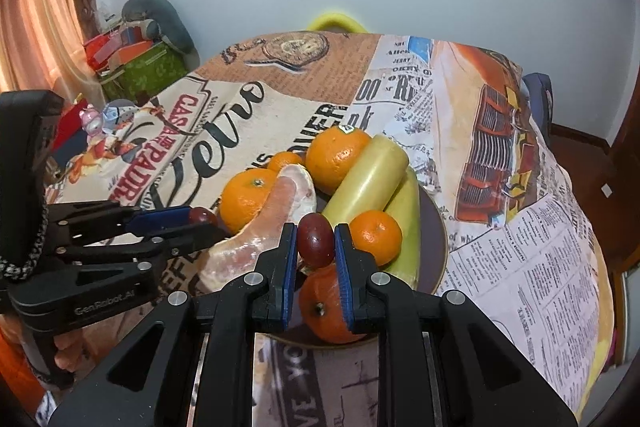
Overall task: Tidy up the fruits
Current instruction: 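Carry the grapes to the plate and release them beside the tomato and pomelo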
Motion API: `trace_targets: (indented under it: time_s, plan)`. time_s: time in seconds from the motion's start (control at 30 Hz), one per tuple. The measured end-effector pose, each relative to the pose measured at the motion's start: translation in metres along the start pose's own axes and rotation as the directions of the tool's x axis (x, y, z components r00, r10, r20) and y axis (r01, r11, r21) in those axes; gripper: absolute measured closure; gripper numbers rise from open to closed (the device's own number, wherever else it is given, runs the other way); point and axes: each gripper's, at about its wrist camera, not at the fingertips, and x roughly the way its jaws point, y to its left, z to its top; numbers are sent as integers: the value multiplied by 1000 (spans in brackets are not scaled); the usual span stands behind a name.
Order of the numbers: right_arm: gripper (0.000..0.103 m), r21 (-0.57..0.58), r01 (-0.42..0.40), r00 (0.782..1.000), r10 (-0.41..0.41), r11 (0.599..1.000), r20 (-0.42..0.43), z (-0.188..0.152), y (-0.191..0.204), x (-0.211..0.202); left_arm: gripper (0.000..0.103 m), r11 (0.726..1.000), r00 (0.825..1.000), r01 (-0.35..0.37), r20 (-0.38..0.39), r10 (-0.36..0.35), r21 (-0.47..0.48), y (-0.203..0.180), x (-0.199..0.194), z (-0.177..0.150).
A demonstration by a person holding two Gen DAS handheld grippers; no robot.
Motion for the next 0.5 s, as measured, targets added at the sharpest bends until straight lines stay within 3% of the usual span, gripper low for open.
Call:
trace_targets:
  time_s: [0.5]
  plan:
    - [81,4,-27,999,27,1000,-18,0,-3,10,67,1000,1000,-11,-12,11,-21,4,7,2]
